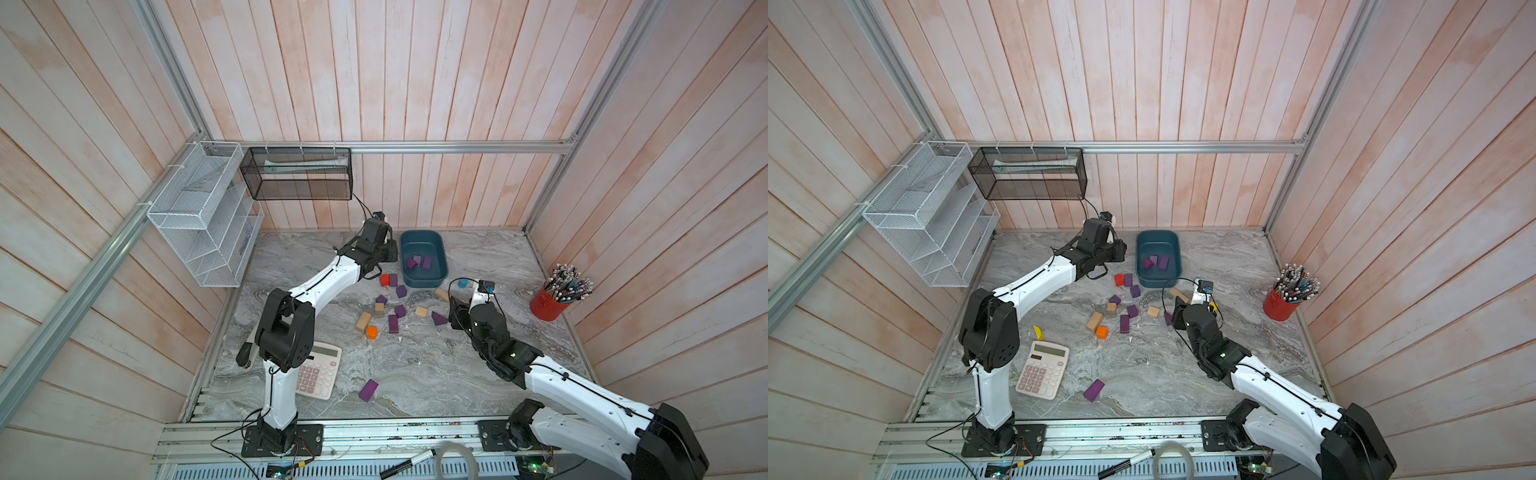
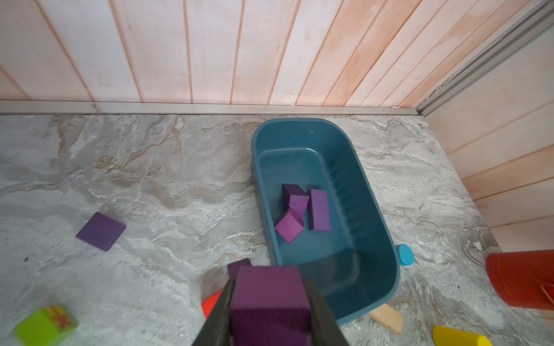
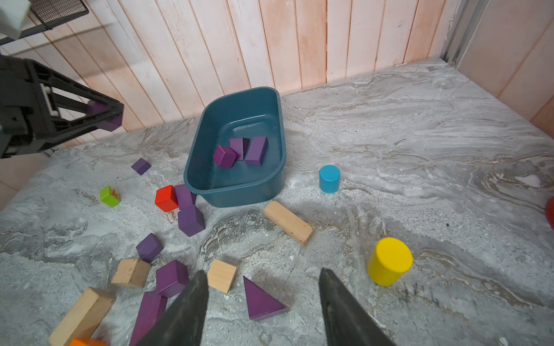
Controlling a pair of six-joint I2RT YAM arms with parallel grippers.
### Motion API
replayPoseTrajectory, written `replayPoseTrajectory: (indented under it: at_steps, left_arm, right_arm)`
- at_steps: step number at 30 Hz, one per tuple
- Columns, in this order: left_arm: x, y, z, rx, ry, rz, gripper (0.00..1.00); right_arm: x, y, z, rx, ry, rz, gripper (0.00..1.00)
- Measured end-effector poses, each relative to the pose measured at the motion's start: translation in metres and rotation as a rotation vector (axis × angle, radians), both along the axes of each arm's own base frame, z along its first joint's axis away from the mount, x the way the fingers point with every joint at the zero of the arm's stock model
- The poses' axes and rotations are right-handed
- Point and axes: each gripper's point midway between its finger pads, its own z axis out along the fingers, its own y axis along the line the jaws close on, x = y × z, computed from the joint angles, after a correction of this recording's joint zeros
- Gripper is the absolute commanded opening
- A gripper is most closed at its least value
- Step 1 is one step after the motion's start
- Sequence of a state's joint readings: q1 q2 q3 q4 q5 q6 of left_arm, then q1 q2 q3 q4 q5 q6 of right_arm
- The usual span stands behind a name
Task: Pick purple bricks into the storage bin
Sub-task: Place the building block in the storage box.
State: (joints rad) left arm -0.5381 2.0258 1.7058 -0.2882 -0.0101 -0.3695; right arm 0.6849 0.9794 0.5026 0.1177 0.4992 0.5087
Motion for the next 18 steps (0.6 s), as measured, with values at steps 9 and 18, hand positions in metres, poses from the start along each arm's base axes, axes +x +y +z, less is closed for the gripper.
replayPoseTrajectory:
  at_steps: [9, 18]
  left_arm:
    - [0.011, -0.058, -0.022, 0.014, -0.027, -0.149, 0.31]
    - [0.008, -0.093, -0.043, 0.047, -0.035, -0.245, 0.31]
  right_arm:
    - [-0.005, -0.014, 0.002, 0.039, -0.004, 0.003, 0.61]
    - [-0.007, -0.016, 0.004, 0.070, -0.013, 0.026, 0.61]
